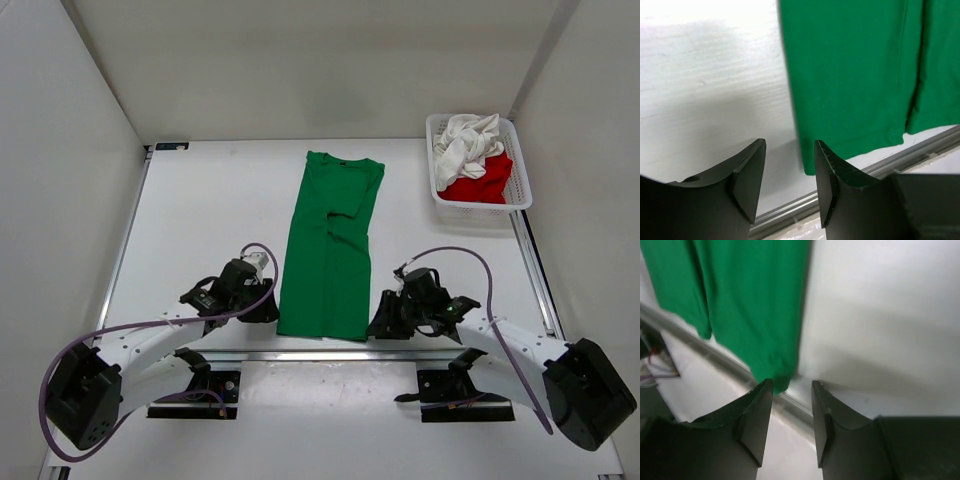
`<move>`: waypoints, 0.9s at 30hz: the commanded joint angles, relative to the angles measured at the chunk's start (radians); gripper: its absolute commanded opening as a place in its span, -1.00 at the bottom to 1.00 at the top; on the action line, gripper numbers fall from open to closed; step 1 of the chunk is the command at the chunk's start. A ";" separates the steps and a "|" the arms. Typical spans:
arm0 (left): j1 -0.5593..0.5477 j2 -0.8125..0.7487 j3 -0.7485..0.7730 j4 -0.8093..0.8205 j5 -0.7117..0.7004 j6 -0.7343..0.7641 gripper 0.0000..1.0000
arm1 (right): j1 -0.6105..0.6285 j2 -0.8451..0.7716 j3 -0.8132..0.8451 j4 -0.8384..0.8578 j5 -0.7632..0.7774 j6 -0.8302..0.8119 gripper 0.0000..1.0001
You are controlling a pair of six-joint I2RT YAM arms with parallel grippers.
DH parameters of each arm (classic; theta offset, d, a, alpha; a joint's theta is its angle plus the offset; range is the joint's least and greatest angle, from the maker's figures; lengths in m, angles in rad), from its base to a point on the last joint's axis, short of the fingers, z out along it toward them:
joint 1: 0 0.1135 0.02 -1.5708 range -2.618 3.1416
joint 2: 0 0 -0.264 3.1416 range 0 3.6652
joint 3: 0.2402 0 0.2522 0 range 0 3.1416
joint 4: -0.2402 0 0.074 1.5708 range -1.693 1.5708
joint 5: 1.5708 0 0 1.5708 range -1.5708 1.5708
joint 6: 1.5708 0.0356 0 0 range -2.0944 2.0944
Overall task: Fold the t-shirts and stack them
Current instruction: Grab the bottom of the folded rectangular tshirt with both arms
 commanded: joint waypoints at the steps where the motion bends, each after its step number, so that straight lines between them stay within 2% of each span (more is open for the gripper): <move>1: -0.027 -0.016 -0.013 -0.033 -0.008 -0.005 0.08 | 0.048 -0.058 -0.031 -0.050 0.051 0.077 -0.28; 4: -0.062 -0.022 -0.019 -0.047 -0.020 -0.023 0.07 | 0.058 -0.061 -0.056 -0.014 0.022 0.092 -0.26; 8: -0.050 -0.003 -0.040 -0.024 0.007 -0.032 0.11 | 0.056 -0.029 -0.062 0.032 -0.004 0.094 -0.25; 12: -0.076 0.027 -0.063 0.030 0.024 -0.055 0.14 | 0.065 0.017 -0.064 0.087 -0.027 0.101 -0.30; 15: -0.081 0.050 -0.069 0.061 0.045 -0.069 0.13 | 0.084 0.062 -0.038 0.125 -0.039 0.095 -0.48; 17: -0.092 0.057 -0.063 0.073 0.058 -0.069 -0.01 | 0.094 0.077 -0.024 0.122 -0.032 0.107 -0.67; 21: -0.089 0.040 -0.063 0.055 0.104 -0.072 -0.64 | 0.116 0.042 -0.036 0.095 -0.021 0.118 -0.95; 22: -0.086 0.021 -0.065 0.042 0.108 -0.074 -0.80 | 0.130 0.028 -0.033 0.088 -0.013 0.120 -0.98; 24: -0.101 -0.025 -0.068 -0.002 0.105 -0.083 -1.00 | 0.172 -0.007 -0.042 0.049 -0.027 0.147 -1.00; 27: -0.089 -0.133 -0.051 -0.103 0.119 -0.080 -1.00 | 0.278 -0.074 -0.036 -0.022 0.013 0.201 -1.00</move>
